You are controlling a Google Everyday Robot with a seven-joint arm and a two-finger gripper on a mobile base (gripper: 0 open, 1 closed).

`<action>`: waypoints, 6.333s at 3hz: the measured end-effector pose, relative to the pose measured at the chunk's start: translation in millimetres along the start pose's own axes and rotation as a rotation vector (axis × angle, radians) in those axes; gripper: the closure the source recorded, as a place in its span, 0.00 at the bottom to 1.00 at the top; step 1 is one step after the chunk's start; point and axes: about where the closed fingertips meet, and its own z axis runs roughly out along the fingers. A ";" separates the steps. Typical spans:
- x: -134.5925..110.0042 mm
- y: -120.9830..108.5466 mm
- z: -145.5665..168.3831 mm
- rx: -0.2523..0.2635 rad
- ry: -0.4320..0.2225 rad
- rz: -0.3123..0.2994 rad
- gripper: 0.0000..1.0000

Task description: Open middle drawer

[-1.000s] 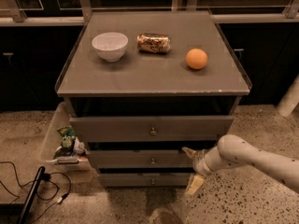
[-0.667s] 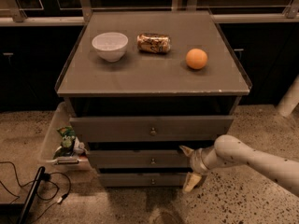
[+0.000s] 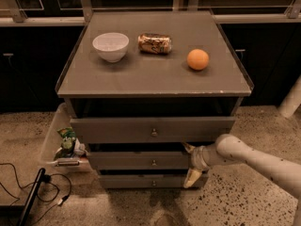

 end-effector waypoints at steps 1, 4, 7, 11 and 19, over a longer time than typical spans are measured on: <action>12.2 -8.6 4.9 0.012 -0.005 0.002 0.00; 5.6 -7.7 5.8 0.000 -0.029 -0.009 0.65; 4.6 -9.2 4.4 0.000 -0.029 -0.009 0.62; 15.9 41.3 -16.6 -0.032 -0.138 0.065 0.88; 1.3 110.9 -61.7 -0.060 -0.020 0.108 1.00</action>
Offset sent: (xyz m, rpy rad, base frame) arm 0.0094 -0.0071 -0.0078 0.0055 -0.0085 -0.0064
